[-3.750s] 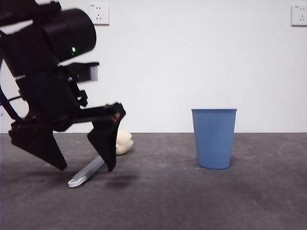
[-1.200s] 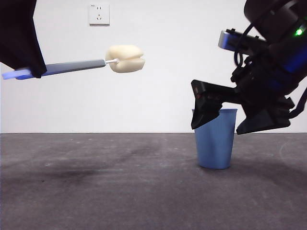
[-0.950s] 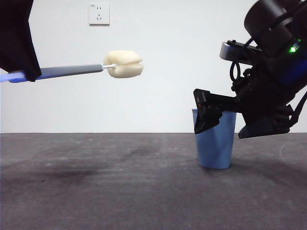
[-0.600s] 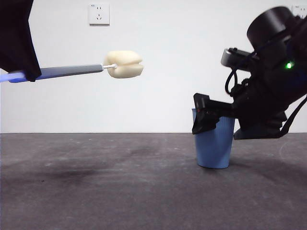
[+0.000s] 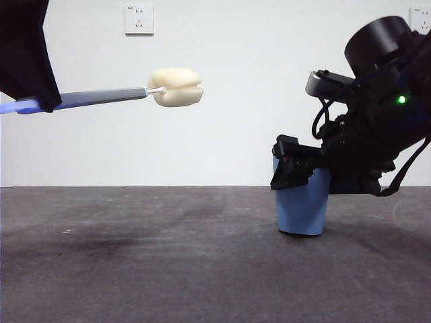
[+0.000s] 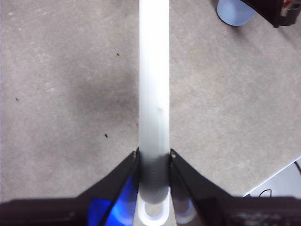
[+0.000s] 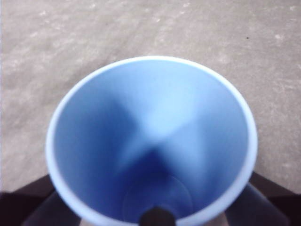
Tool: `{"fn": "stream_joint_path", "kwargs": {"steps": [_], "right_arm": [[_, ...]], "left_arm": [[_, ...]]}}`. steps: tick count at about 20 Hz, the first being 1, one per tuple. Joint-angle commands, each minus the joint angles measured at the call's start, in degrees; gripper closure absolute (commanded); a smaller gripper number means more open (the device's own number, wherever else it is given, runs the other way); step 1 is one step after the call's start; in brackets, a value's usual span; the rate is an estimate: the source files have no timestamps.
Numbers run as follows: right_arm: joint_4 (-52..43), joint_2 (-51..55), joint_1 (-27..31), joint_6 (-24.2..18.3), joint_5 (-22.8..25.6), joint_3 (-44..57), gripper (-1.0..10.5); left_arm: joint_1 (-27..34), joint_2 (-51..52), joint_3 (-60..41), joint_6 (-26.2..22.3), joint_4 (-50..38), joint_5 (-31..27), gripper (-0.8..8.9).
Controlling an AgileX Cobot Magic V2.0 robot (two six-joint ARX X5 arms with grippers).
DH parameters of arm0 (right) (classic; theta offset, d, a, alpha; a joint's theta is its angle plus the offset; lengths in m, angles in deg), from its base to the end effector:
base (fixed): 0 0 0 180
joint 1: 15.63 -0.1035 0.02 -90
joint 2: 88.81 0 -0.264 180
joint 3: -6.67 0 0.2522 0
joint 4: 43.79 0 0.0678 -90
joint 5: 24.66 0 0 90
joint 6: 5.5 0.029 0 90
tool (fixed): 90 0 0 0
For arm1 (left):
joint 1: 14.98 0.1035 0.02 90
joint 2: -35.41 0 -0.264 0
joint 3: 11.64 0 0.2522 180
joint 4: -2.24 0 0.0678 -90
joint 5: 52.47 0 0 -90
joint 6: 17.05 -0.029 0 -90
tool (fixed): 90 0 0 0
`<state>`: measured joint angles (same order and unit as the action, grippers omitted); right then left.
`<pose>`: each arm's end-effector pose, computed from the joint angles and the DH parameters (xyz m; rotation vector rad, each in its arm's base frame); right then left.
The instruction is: Pick up the cup brush,pick up the cup,insert the brush into the cup,clean the cup,put the cup brush back,put the cup back to the fixed position on the table
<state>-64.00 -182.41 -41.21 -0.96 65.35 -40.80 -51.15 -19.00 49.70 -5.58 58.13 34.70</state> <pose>0.2692 0.1288 0.1429 -0.0244 0.4616 0.4205 0.1464 -0.1052 0.2756 0.1052 0.8639 -0.4598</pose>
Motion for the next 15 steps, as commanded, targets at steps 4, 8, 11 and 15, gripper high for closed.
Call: {"fn": "stream_joint_path", "kwargs": {"steps": [4,8,11,15], "right_arm": [[14.4,12.3,-2.5,-10.3,0.4,-0.6,9.6],[34.4,17.6,-4.7,-20.0,8.1,-4.4,9.6],[44.8,17.9,-6.9,-27.8,15.3,-7.4,9.6],[50.2,17.9,-12.2,-41.0,25.5,-9.5,9.6]], "left_arm": [[-0.1,0.0,-0.1,-7.6,0.9,0.1,8.22],[-0.1,0.0,-0.1,-13.3,3.9,0.6,8.22],[-0.2,0.0,-0.1,-16.6,6.4,4.6,8.22],[-1.1,-0.6,-0.1,-18.7,9.2,5.7,8.22]]}}
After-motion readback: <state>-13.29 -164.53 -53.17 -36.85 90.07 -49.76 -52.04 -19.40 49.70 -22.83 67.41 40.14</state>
